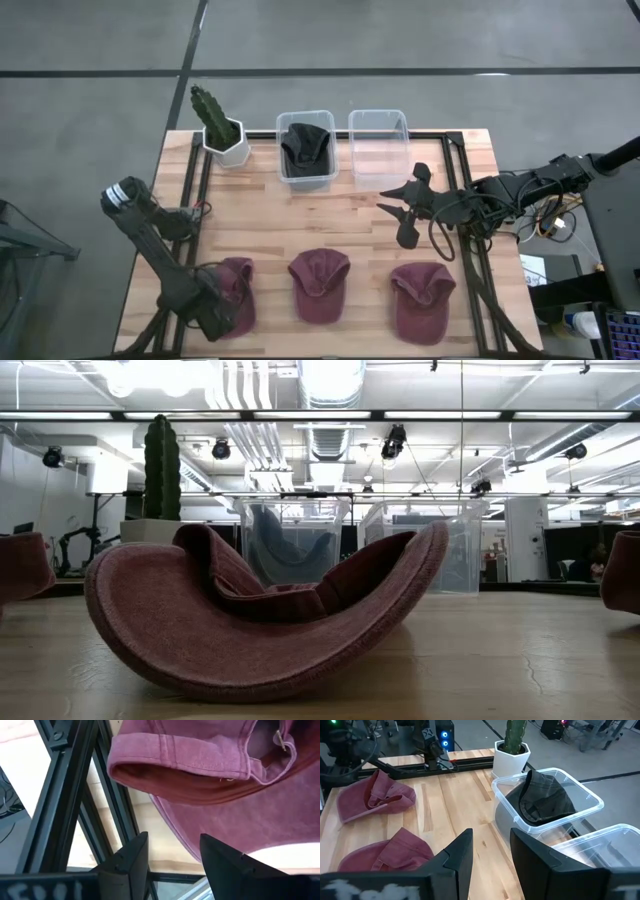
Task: Pick & Place hat
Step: Put the left red cap into the right transparent bin
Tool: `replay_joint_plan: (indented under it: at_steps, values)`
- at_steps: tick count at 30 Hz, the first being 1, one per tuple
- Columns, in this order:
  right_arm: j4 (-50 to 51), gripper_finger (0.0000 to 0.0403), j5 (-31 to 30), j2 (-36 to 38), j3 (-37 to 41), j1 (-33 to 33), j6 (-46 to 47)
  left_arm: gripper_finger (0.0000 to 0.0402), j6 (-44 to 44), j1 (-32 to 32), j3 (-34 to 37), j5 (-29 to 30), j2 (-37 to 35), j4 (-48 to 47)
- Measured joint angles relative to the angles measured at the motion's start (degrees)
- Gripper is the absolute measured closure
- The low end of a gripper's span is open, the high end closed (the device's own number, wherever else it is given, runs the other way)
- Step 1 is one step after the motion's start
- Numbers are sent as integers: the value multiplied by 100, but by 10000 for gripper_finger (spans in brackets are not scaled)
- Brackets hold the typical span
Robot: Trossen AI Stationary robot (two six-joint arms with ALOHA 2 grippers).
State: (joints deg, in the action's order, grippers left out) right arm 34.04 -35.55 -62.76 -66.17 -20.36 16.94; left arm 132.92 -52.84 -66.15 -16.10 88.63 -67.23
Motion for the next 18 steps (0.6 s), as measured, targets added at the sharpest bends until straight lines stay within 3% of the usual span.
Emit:
replay_joint_plan:
  at_steps: [11,18]
  values:
    - [-2,280,221,0,0,0,150,232,20,-41,445,67,204,637]
    - [-4,280,324,0,0,0,185,232,75,-42,752,-208,204,727]
